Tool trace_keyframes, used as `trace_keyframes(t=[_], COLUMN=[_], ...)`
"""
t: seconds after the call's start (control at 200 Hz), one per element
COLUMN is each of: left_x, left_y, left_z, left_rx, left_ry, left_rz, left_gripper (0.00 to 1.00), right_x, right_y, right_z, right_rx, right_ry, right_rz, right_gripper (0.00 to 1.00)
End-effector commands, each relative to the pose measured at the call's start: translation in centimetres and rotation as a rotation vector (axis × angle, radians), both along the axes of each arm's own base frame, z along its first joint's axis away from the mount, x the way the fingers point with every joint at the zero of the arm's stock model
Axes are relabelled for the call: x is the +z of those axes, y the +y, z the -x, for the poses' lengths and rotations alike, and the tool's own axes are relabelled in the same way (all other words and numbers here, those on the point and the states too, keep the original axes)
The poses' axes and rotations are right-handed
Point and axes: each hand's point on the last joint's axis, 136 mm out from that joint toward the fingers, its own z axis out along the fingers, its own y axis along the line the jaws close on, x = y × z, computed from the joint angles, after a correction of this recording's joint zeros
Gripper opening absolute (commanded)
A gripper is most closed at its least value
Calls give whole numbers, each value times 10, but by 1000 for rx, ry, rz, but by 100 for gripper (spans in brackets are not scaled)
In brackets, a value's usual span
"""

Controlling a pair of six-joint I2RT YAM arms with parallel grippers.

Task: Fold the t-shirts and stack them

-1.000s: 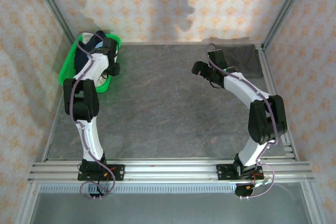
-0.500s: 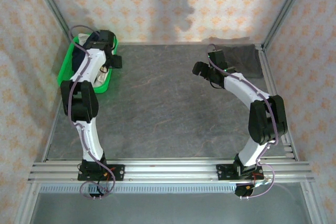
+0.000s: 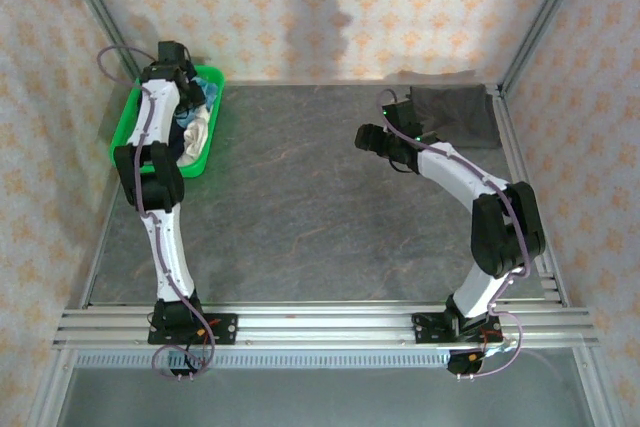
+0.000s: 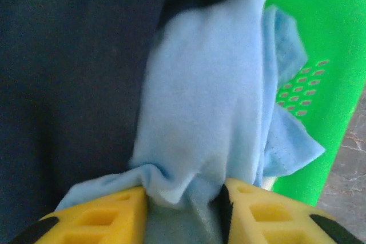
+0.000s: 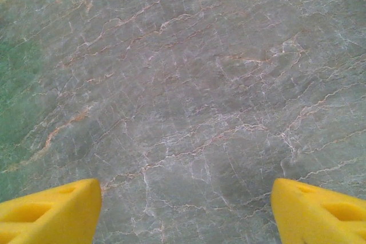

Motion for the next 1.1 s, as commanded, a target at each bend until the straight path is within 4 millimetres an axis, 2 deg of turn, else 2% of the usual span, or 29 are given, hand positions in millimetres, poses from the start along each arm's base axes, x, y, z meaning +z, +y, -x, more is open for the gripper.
trace_keyframes(t=[0.0,0.105,0.24,0.375,0.45,0.505,0.53,0.54,0.556,0.771,0.841,0.916,0.956,1.001,1.096], left_x=[26,53,109,185,221,244,247,260,268,351,376,400,414,425,435], left_y=[-10,-6,-6,-3,-2,-6,-8,-10,-12,-31,-48,-79,-103,-140,-210], left_z=[6,12,25,47,59,65,63,69,72,94,101,111,119,129,150], left_rx=[-25,-19,-3,30,47,36,31,28,24,-14,-67,-153,-202,-309,-511], left_ry=[-8,-36,-133,-270,-349,-408,-423,-452,-474,-714,-789,-852,-878,-899,-928], left_rz=[12,-24,-77,-172,-196,-193,-186,-187,-185,-162,-106,-70,-75,-72,15], left_gripper=[19,0,0,0,0,0,0,0,0,0,0,0,0,0,0], right_x=[24,27,33,38,42,45,46,47,48,66,75,85,91,100,119], right_y=[-4,-7,-6,-4,-3,-1,-2,-1,0,7,8,9,11,14,20], right_z=[-1,2,2,3,3,3,2,3,3,2,4,6,9,12,20], right_rx=[1,-3,-5,-1,0,0,-2,0,1,24,29,40,48,67,106], right_ry=[-58,-63,-75,-84,-90,-94,-97,-98,-99,-131,-146,-168,-178,-197,-246], right_rz=[21,31,15,-2,-11,-21,-25,-27,-31,-77,-90,-109,-126,-147,-203], right_gripper=[76,74,70,66,64,62,61,61,61,60,60,61,63,69,74])
